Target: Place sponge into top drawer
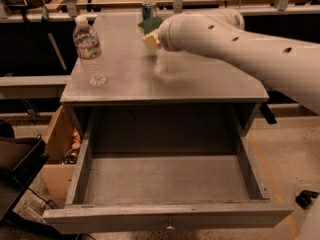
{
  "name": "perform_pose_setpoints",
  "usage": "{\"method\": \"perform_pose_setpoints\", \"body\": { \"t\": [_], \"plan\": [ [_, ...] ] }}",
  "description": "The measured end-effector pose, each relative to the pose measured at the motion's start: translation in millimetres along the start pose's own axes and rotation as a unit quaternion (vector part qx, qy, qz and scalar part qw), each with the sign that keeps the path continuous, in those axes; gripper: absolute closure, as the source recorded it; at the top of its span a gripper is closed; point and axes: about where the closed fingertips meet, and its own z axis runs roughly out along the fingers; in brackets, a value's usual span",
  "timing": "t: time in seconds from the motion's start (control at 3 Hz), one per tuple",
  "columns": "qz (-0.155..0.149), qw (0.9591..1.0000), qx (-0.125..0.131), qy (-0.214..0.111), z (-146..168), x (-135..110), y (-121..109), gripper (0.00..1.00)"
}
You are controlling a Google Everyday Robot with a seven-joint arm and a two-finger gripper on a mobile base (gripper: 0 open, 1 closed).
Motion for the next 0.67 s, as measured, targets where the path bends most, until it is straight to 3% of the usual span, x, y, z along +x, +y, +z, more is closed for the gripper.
{"method": "perform_pose_setpoints", "body": {
  "t": [0.33, 0.67],
  "plan": [
    [-0.009, 0.9999, 0.008, 0.006, -35.3, -12.9, -12.2, 1.00],
    [0.001, 1.0000, -0.004, 0.001, -93.8, -17.2, -12.2, 1.00]
  ]
}}
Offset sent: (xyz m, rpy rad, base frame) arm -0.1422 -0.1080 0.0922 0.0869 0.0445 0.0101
